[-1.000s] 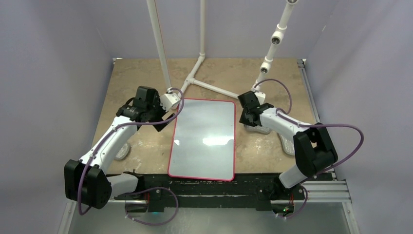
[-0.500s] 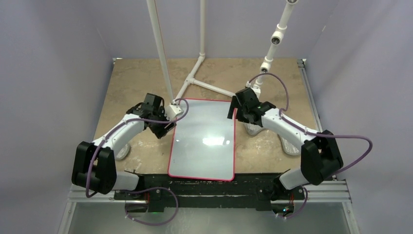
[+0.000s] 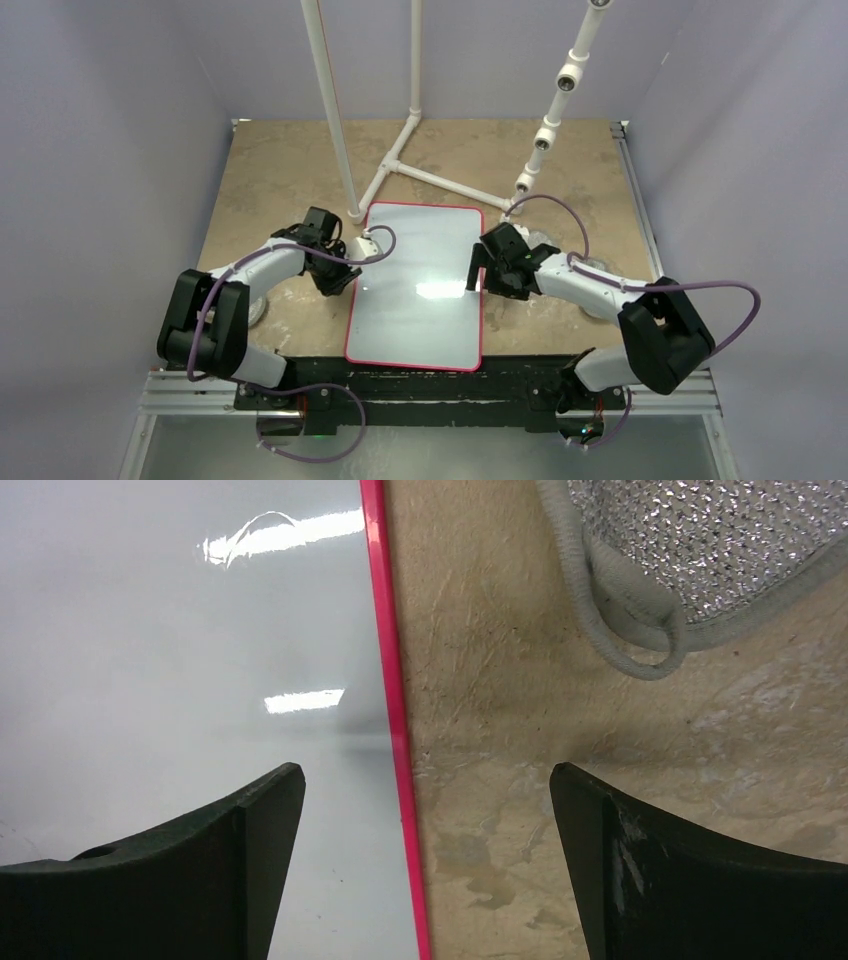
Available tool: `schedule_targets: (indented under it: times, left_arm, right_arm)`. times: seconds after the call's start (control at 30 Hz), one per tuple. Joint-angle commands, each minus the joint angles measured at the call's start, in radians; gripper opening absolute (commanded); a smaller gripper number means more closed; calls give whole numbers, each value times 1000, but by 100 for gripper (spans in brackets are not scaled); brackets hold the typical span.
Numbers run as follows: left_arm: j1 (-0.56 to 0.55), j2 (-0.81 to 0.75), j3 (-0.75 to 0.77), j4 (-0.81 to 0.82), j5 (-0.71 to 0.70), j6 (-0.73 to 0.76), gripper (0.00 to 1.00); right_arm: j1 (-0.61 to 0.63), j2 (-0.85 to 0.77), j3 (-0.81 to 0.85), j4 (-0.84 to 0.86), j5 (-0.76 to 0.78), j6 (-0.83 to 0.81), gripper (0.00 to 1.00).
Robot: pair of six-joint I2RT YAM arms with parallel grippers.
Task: Erase the whiteboard
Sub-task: Pick up the whiteboard at the center of the board.
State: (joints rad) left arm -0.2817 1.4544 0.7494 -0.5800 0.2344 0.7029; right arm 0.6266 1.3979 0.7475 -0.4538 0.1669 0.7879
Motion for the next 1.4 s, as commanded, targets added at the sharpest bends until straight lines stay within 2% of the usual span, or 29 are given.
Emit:
schedule_targets:
  times: [0.0, 0.07, 0.1, 0.33, 0.6, 0.97, 1.2, 1.37]
  left_arm:
    - [-15, 60, 4, 70, 50, 43, 21]
    - [-30, 66, 2, 80, 51, 40, 7]
    - [-39, 64, -3, 88, 51, 39, 4]
    - [-105, 86, -27, 121, 14, 38, 0]
    - [-105, 117, -27, 132, 32, 59, 0]
    - [-145, 122, -68, 196, 32, 30, 0]
    - [-155, 86, -114, 210, 15, 31, 0]
    - [-166, 72, -122, 218, 13, 25, 0]
  right_arm:
    - [-3, -9, -8, 64, -37, 23, 95]
    - [-1, 11, -13, 89, -49, 28, 95]
    - [-1, 25, -17, 108, -51, 29, 95]
    - [4, 102, -18, 170, -76, 67, 94]
    - [5, 110, -12, 247, -163, 131, 94]
    - [5, 112, 122, 328, -347, 217, 91]
    - [5, 81, 226, 301, -365, 235, 90]
    - [5, 43, 236, 267, -383, 250, 89]
